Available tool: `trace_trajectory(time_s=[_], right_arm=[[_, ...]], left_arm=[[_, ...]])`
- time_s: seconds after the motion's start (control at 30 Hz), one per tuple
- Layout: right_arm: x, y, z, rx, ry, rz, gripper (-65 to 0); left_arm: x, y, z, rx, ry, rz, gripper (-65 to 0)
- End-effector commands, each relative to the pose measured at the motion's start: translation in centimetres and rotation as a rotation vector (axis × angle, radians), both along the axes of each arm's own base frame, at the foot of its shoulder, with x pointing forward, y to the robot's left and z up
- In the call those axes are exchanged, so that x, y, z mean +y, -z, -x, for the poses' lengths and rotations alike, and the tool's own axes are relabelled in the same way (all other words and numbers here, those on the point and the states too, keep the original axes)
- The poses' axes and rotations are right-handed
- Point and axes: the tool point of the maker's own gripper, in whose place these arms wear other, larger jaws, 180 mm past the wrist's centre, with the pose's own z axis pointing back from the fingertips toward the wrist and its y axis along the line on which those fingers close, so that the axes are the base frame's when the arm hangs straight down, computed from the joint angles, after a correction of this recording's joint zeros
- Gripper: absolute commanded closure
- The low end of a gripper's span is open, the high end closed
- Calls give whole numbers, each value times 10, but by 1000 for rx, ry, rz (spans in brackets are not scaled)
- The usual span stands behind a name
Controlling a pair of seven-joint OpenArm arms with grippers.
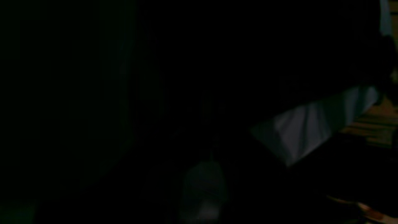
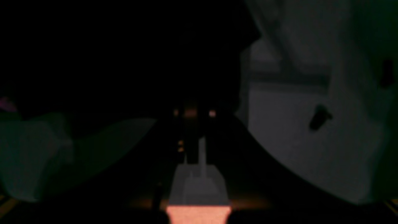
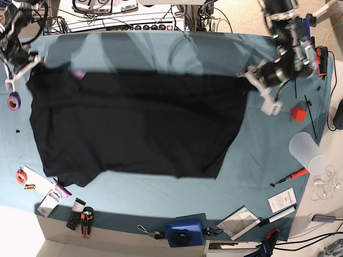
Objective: Layout the t-shirt on the table in an organized manner, then fold the t-shirt properly
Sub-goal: 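Grasp the folded edge with both grippers and pull it back open, then release the shirt edge and raise both grippers away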
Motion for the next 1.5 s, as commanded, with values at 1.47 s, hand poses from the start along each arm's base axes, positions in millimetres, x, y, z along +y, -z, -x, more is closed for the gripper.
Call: trace_trajectory(time_s=[1.47], right_arm=[[19, -5, 66, 94, -21, -1, 0]], left_arm=[[55, 34, 107, 235, -19, -106, 0]])
